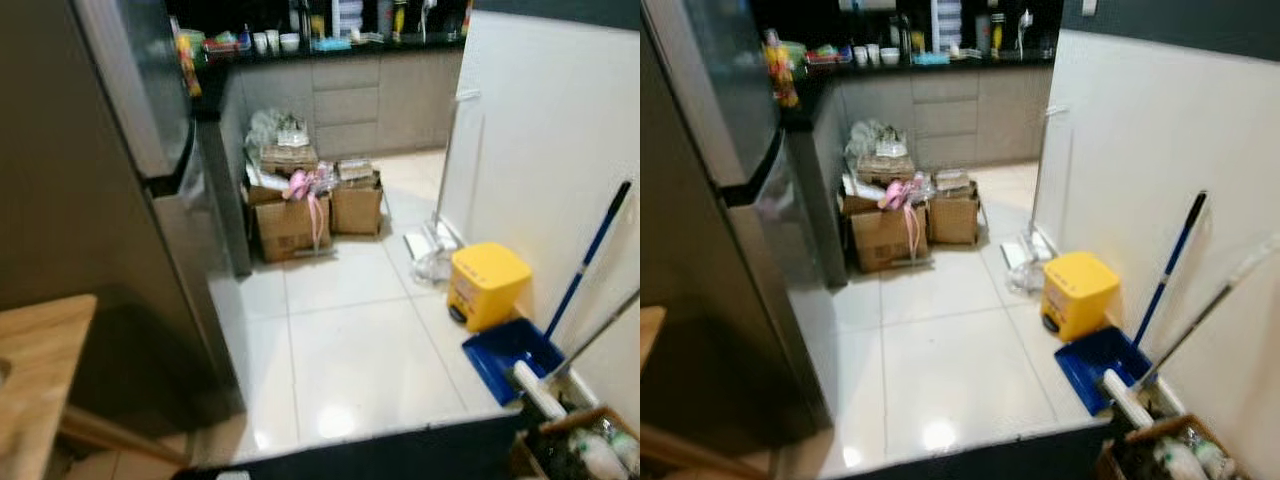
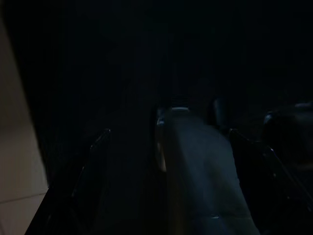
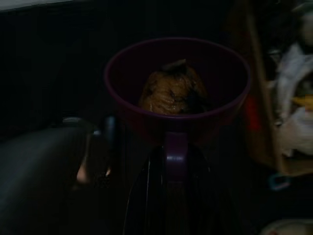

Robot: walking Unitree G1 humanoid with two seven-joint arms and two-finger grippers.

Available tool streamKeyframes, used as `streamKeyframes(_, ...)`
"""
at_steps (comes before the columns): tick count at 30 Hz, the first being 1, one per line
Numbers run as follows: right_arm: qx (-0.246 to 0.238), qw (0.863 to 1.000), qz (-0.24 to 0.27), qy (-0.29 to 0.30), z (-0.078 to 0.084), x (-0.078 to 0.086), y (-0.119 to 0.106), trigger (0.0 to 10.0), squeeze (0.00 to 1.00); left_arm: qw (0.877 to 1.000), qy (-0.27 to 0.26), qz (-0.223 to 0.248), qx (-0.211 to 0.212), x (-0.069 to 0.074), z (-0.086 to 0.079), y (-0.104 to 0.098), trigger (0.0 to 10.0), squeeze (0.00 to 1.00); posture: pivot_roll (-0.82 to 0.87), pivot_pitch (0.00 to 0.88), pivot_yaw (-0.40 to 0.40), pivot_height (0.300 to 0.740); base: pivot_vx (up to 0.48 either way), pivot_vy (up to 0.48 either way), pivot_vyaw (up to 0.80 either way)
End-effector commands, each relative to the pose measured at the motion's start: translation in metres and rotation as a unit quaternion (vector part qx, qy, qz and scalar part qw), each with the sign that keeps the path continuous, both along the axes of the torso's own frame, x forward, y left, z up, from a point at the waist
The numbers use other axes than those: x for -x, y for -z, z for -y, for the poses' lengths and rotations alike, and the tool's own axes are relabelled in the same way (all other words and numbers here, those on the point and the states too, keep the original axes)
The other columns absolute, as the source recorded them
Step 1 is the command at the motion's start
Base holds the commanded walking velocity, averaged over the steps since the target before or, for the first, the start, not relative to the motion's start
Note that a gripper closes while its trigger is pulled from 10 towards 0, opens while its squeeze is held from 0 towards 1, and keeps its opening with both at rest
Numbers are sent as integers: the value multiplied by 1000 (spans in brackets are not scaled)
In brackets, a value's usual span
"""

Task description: Restocking fridge

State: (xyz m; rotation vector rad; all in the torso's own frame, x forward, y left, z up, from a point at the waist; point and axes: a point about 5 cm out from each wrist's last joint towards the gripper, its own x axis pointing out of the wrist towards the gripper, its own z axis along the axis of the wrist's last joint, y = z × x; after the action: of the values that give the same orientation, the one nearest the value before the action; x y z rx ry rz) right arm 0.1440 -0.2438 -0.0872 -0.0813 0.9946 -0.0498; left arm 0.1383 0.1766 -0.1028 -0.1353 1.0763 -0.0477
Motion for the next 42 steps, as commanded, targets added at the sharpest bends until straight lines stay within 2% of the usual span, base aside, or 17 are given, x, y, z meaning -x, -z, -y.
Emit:
streamKeyframes(1,-5,1000,-6,-4,-1,3,1,10000,0,1000,-1,0,-2,-1,-2,0,10000,0,-68,0,10,740,0,-446,613)
streamKeyframes(8,-11,1000,-3,-12,-3,1,1,10000,0,1000,-2,-2,-3,0,-2,0,10000,0,-67,0,11,740,0,-385,793)
streamKeyframes(15,-10,1000,-1,-16,-3,0,0,10000,0,1000,-5,-3,-11,0,-4,0,10000,0,-68,0,12,740,0,0,790)
streamKeyframes(35,-15,1000,8,-26,-5,-5,-1,10000,0,1000,-25,2,-3,0,-2,0,10000,0,-72,0,11,740,0,0,790)
streamKeyframes(42,-13,1000,12,-23,-5,-6,-2,10000,0,1000,-17,4,-3,-2,-1,-1,10000,0,-72,0,11,740,0,0,789)
